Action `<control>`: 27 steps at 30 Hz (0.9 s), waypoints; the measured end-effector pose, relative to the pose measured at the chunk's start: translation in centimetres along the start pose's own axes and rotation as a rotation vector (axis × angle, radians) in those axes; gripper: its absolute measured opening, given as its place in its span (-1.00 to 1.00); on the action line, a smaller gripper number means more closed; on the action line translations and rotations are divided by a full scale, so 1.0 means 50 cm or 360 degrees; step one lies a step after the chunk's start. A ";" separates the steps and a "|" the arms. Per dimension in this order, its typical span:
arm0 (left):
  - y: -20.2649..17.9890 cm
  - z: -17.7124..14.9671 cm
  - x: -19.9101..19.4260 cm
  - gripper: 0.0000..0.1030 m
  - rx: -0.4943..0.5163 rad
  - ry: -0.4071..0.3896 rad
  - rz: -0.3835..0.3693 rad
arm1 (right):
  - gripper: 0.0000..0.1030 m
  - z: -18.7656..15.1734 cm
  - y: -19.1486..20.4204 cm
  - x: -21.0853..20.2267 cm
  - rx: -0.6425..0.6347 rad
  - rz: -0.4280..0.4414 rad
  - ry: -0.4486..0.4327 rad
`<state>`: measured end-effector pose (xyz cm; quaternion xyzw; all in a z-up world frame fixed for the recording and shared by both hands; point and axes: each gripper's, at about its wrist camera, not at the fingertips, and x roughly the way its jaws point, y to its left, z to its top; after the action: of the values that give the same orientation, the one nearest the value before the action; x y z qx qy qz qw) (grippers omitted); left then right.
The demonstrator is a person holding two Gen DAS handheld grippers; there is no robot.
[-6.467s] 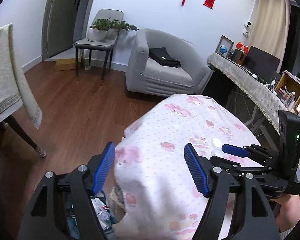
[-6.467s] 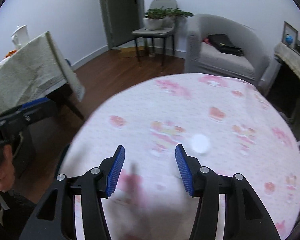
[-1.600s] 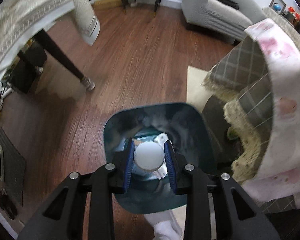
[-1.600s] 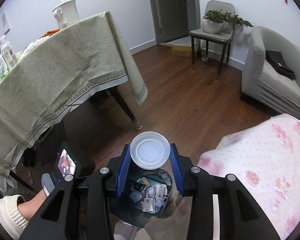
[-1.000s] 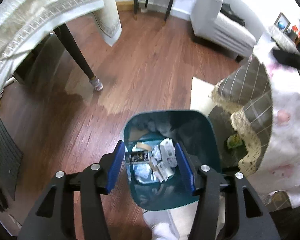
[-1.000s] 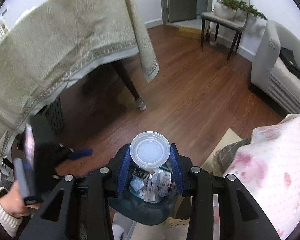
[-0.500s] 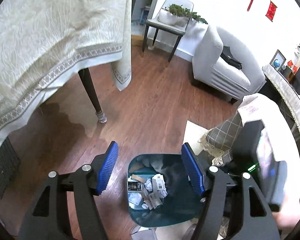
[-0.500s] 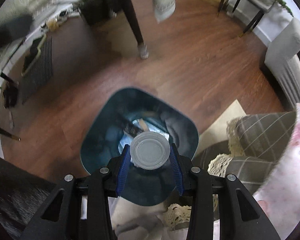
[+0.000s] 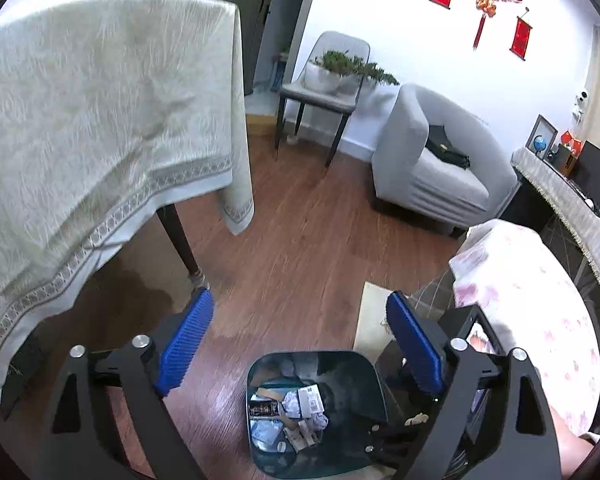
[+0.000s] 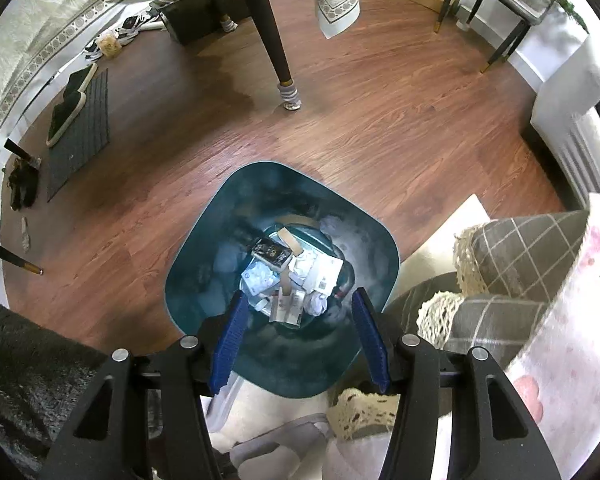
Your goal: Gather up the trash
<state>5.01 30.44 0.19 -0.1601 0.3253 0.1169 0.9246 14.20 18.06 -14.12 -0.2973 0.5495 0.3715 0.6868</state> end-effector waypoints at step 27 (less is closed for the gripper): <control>-0.178 -0.076 -0.150 0.89 0.0392 -0.0116 0.0009 | 0.75 -0.255 -0.140 -0.417 0.0499 -0.0275 -0.0864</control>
<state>0.01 19.97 4.11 -0.0401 0.3037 0.0845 0.9482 10.75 -0.03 3.44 -0.1234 0.3695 0.2883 0.8747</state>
